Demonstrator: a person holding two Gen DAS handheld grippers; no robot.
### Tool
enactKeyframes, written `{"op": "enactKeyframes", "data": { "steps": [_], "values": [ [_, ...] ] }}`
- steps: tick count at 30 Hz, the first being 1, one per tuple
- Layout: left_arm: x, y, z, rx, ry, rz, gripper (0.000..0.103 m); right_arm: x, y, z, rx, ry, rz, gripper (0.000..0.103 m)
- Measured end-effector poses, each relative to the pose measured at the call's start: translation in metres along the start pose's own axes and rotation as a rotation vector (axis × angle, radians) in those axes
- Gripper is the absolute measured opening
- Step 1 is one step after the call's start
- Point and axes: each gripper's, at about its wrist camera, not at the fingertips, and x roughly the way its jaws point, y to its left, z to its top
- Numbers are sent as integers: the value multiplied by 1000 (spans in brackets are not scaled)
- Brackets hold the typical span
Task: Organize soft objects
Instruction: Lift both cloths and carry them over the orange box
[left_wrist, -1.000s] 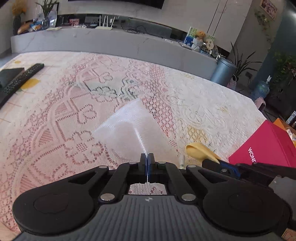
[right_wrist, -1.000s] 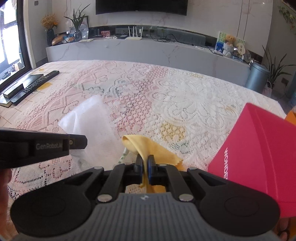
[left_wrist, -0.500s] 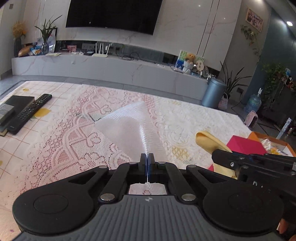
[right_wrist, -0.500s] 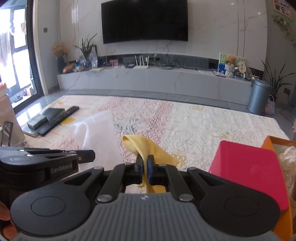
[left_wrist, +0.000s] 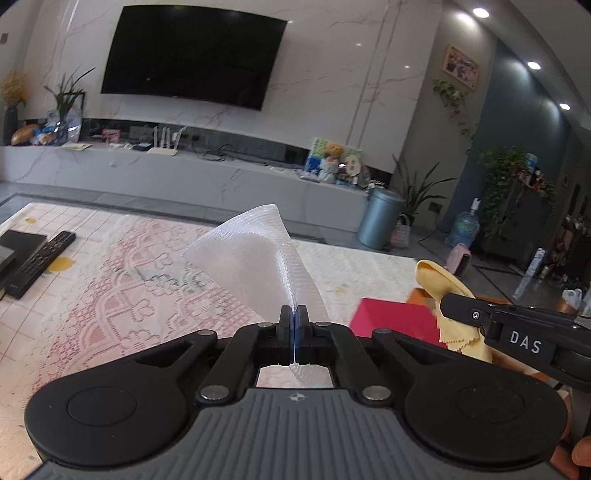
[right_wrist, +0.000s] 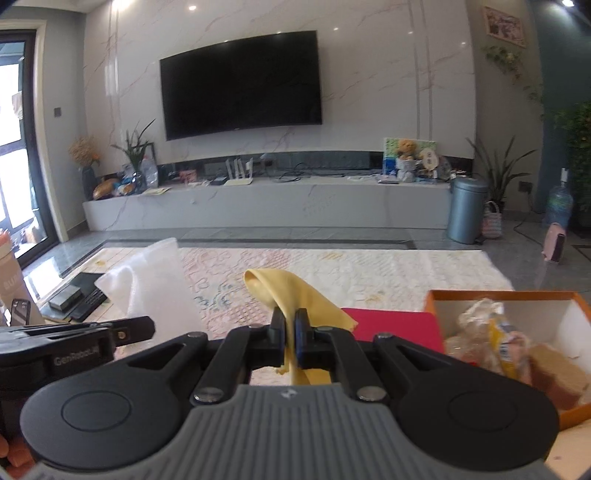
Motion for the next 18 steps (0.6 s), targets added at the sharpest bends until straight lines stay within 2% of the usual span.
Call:
{"op": "enactKeyframes", "data": {
  "steps": [8,18],
  "values": [
    [-5,-58,3,93,-21,-123,0,-39,-55,5,-6,-18,-120,3],
    [28,-126,21,151,23,-308,0,-54,-129,22,-17,12,-243,3]
  ]
}}
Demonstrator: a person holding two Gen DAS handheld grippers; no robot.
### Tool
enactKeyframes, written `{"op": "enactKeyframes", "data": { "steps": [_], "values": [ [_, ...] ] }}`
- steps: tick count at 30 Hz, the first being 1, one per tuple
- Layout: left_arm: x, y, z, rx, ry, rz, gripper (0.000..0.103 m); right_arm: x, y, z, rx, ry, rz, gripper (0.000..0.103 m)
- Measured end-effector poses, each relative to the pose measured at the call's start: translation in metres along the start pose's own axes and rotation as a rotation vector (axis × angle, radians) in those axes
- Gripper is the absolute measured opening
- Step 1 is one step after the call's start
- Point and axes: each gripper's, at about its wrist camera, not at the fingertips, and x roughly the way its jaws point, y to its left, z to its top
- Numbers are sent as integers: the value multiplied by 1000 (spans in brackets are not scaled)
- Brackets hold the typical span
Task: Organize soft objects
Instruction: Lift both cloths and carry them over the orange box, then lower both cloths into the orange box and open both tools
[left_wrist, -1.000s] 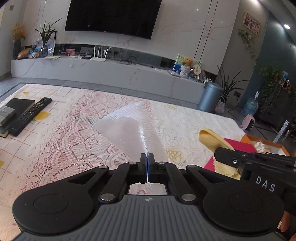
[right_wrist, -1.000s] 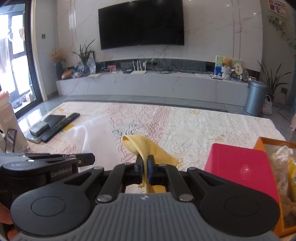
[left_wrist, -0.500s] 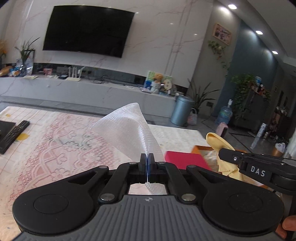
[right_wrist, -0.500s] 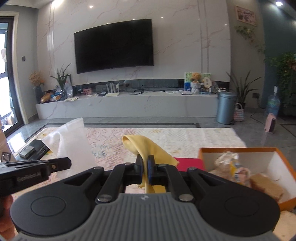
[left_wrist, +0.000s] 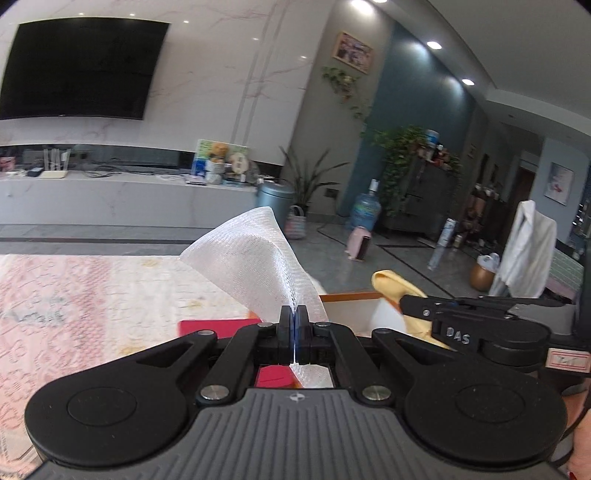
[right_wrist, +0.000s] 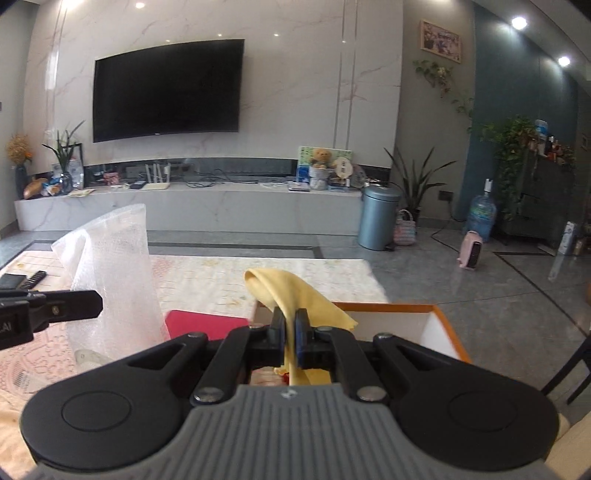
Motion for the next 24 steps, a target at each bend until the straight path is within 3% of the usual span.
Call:
{"op": "enactKeyframes", "data": {
  "steps": [9,18,24],
  "values": [
    [72,-42,7,50,110,-113,0,38,-50,4,23,94,-47,3],
    [139,-32,-4,-24,255,-173,0,98,-80,-19,39,242,-90,3],
    [169,-31,-12,-16,325,-172,0,135,-88,-31,27,327,-112,3]
  ]
}}
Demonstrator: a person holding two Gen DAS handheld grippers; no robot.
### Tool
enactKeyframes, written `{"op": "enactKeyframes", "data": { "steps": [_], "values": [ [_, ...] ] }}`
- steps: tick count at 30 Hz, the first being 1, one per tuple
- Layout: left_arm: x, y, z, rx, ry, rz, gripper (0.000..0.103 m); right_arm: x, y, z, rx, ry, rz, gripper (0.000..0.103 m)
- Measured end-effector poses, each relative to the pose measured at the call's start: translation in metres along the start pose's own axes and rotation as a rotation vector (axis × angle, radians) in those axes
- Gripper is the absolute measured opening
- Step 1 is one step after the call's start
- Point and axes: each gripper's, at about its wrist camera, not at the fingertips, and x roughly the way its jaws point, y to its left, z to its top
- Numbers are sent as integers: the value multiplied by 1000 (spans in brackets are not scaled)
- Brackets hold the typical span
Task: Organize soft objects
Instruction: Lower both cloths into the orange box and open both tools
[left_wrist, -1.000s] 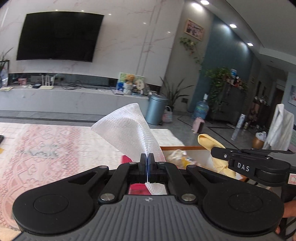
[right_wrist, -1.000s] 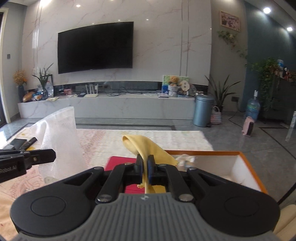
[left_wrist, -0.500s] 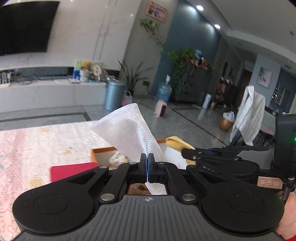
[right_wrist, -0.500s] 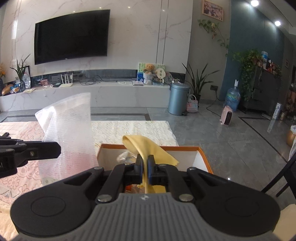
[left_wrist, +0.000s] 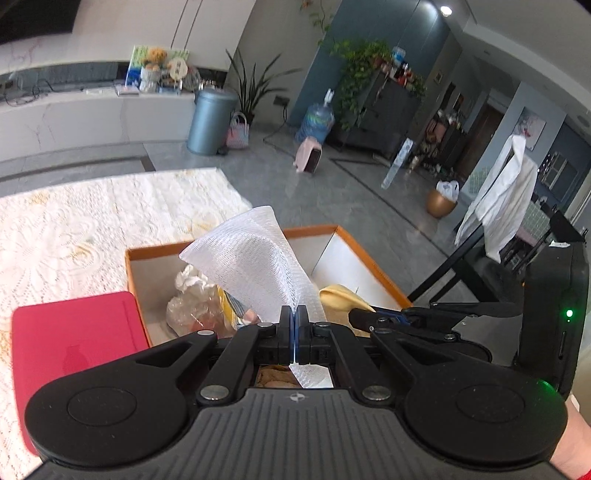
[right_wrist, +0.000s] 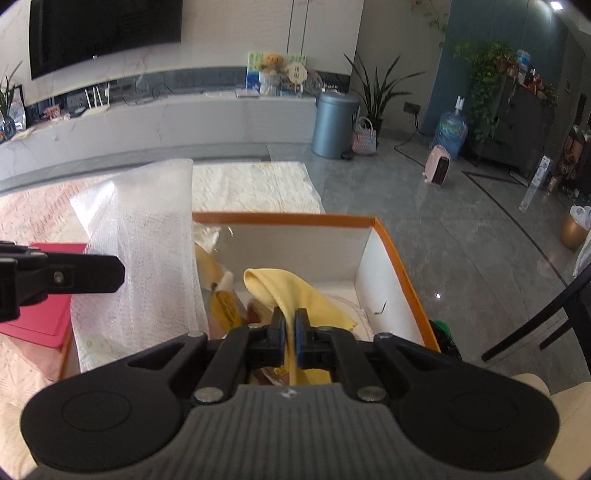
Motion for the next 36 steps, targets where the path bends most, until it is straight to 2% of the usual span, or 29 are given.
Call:
{"op": "enactKeyframes", "data": {
  "steps": [13,16,17,18,19,20,23,25,27,29,33,36],
  "values": [
    [35,-2,-9,49,100,65,0,40,7,-7,-64,107,-23,4],
    [35,-4,-9,52,118,69,1,39,10,-6,-83,109,-23,17],
    [35,-5,-7,52,121,71,2,38,10,-6,-88,103,-23,28],
    [34,-6,-7,51,119,72,4,37,11,-6,-91,97,-22,33],
    [33,-6,-6,50,116,73,5,35,11,-5,-95,93,-24,33],
    [31,-6,-6,51,114,75,8,33,11,-4,-99,91,-25,34],
    [23,-8,-4,52,91,77,25,27,11,-1,-106,83,-25,43],
    [16,-8,-3,49,67,84,45,20,10,0,-109,72,-26,49],
    [7,-9,0,43,40,98,56,14,10,2,-111,61,-36,56],
    [-2,-10,1,39,19,104,58,6,10,4,-110,49,-43,63],
    [-23,-13,7,41,-27,111,70,-11,11,8,-119,28,-52,79],
    [-41,-15,9,43,-67,110,76,-26,14,10,-135,9,-54,87]
  ]
}}
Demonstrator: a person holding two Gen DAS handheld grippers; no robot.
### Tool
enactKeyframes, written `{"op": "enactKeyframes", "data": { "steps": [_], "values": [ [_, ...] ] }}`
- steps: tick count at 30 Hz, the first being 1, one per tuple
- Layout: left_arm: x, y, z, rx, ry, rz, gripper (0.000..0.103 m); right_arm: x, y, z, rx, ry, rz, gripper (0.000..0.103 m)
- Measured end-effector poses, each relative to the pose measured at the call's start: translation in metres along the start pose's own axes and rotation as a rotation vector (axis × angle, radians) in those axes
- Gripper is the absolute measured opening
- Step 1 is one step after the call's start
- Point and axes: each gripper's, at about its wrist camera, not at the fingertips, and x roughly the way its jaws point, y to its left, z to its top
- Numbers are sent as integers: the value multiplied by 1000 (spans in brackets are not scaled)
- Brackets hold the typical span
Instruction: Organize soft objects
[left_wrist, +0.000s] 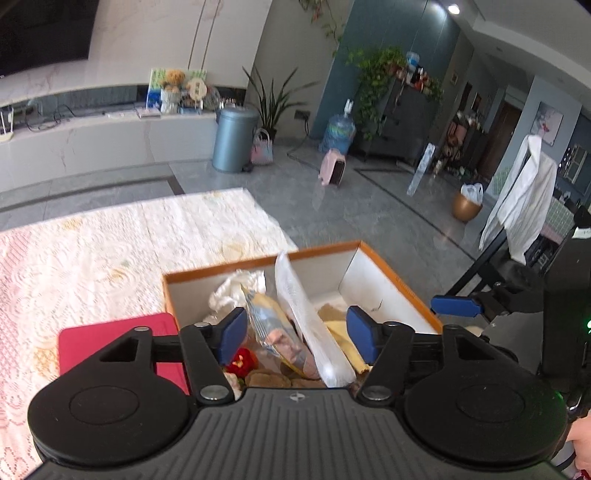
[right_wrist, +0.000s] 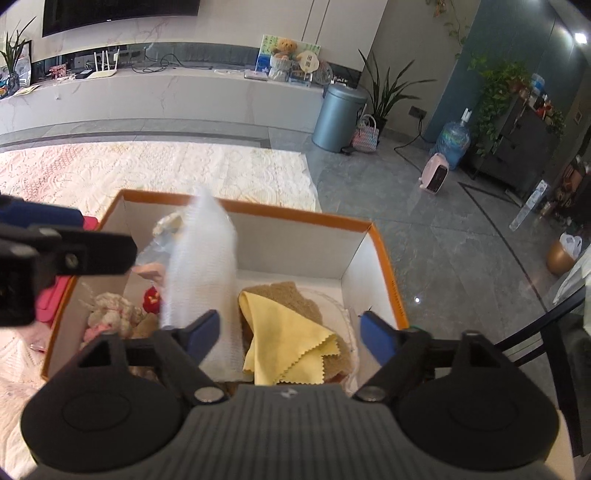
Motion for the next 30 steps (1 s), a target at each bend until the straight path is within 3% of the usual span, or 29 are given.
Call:
{"op": "enactKeyframes", "data": {
  "steps": [9,14,23,30],
  "values": [
    [-63,2,2,23,-153,63,81,-54,16,10,-54,-101,-20,100],
    [-98,3,-3,36,-244,115,81,-85,28,9,-44,-173,-8,100],
    [-152,9,-29,22,-446,258,81,-139,52,-9,74,-328,70,100],
    [-176,14,-59,20,-575,440,80,-177,86,-46,176,-516,86,100]
  ]
}}
